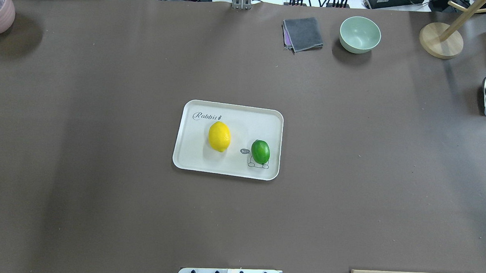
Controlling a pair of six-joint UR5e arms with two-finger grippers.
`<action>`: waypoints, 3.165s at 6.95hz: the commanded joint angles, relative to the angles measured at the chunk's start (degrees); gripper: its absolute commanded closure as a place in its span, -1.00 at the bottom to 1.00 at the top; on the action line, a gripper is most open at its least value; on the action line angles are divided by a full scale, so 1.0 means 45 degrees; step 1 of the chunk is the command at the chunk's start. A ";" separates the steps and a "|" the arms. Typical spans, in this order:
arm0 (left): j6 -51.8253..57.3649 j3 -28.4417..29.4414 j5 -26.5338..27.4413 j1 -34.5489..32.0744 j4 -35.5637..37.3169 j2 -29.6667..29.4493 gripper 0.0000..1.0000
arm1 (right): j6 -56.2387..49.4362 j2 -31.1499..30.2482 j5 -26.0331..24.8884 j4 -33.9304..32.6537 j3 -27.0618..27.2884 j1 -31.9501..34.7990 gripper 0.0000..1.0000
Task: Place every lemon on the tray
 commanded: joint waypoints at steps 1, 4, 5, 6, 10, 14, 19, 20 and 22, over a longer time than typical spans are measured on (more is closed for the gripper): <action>-0.1304 -0.2452 0.0034 0.0982 0.0854 0.1065 -0.96 | -0.0014 -0.0038 0.0031 0.0035 -0.0008 0.0001 -1.00; -0.1328 -0.2383 0.0034 0.0985 0.1072 0.0990 -0.96 | -0.0054 -0.0018 0.0031 0.0054 0.0070 0.0001 -1.00; -0.1328 -0.2364 0.0035 0.0985 0.1073 0.0990 -0.96 | -0.0189 -0.0057 0.0011 0.0054 0.0012 0.0001 -1.00; -0.1328 -0.2344 0.0035 0.0985 0.1073 0.1028 -0.96 | -0.0190 -0.0135 -0.0008 0.0035 -0.0047 0.0020 -1.00; -0.1328 -0.2187 0.0074 0.0985 0.1073 0.1068 -0.96 | -0.0210 -0.0389 0.0050 0.0035 -0.0145 0.0607 -1.00; -0.1328 -0.2129 0.0054 0.1004 0.1093 0.0951 -0.96 | -0.0210 -0.0506 0.0011 0.0035 -0.0145 0.0645 -1.00; -0.1328 -0.1875 0.0074 0.1063 0.1171 0.0560 -0.96 | -0.0210 -0.0487 0.0011 0.0054 -0.0047 0.0802 -1.00; -0.1328 -0.1894 0.0074 0.1063 0.1171 0.0560 -0.96 | -0.0210 -0.0487 0.0011 0.0054 -0.0047 0.0802 -1.00; -0.1308 -0.1934 0.0093 0.1063 0.1171 0.0541 -0.96 | -0.0210 -0.0603 0.0011 0.0054 -0.0203 0.0802 -1.00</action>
